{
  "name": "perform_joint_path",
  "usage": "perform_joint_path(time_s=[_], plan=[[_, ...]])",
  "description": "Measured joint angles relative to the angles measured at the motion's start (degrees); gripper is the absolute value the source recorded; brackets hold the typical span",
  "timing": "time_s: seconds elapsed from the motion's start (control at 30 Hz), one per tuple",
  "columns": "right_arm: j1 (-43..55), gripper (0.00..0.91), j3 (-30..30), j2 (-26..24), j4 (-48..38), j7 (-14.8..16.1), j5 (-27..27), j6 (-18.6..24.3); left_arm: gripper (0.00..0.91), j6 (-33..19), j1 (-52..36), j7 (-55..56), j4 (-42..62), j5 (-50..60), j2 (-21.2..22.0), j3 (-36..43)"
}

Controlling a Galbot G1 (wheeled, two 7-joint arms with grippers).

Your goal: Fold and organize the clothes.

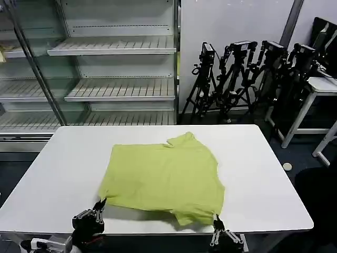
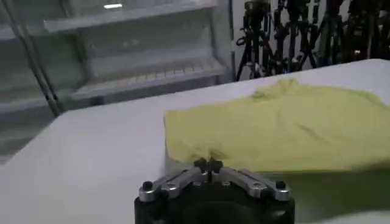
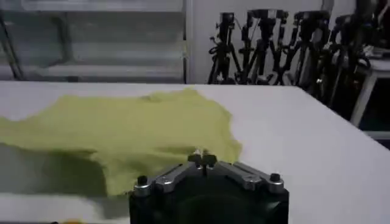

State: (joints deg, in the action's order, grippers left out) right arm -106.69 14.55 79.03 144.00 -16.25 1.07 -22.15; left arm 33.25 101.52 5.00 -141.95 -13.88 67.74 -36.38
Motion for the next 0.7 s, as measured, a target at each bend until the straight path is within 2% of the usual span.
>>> perform_joint_path(time_s=[0.7], plan=[[18.68, 0.0, 1.51, -9.11, -10.01, -0.01, -11.44, -1.77, 0.02, -0.23, -8.44, -0.35, 7.18, -4.54, -5.44, 2.97]])
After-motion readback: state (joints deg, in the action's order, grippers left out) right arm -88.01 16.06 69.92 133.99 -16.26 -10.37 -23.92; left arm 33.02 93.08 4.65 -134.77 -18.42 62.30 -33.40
